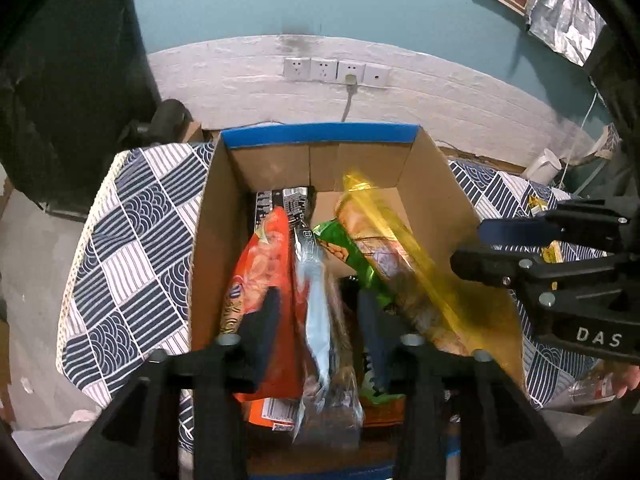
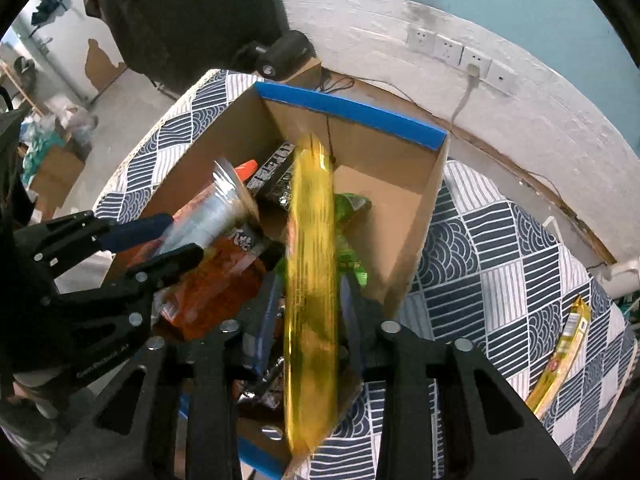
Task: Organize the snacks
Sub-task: 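Open both tools to drop the silver and gold bars into the box, then move the right tool back over the remaining yellow bar and orange packet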
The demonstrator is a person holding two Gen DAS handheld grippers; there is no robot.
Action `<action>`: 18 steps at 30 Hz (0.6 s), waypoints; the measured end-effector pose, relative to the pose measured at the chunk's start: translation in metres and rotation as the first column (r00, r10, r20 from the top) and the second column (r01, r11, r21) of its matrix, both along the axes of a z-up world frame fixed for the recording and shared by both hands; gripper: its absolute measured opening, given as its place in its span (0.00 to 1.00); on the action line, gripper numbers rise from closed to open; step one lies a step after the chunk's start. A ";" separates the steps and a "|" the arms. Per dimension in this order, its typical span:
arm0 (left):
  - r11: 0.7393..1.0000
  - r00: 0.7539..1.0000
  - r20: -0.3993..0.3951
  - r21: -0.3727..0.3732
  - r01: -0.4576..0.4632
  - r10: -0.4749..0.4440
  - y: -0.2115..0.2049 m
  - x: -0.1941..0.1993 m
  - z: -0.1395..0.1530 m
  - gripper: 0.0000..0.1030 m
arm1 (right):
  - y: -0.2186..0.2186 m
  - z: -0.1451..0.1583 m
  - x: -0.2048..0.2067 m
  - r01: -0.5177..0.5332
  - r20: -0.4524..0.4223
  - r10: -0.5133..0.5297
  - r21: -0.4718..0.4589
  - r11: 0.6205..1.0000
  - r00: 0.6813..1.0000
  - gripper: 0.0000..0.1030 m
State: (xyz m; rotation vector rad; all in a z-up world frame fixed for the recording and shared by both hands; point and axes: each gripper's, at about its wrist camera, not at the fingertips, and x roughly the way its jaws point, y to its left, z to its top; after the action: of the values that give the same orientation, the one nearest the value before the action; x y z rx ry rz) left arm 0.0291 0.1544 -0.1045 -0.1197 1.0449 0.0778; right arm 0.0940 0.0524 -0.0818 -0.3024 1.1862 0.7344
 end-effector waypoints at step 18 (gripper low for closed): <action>0.997 0.996 0.052 0.037 0.065 -0.067 -0.031 -0.006 0.028 0.62 | -0.048 0.027 -0.003 0.045 0.083 -0.043 -0.016 0.999 0.996 0.58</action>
State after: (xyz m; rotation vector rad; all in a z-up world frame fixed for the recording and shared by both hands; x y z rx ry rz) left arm 0.0235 0.1238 -0.0764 -0.0545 0.9934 0.0330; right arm 0.0908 0.0043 -0.0544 -0.3176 1.1186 0.6676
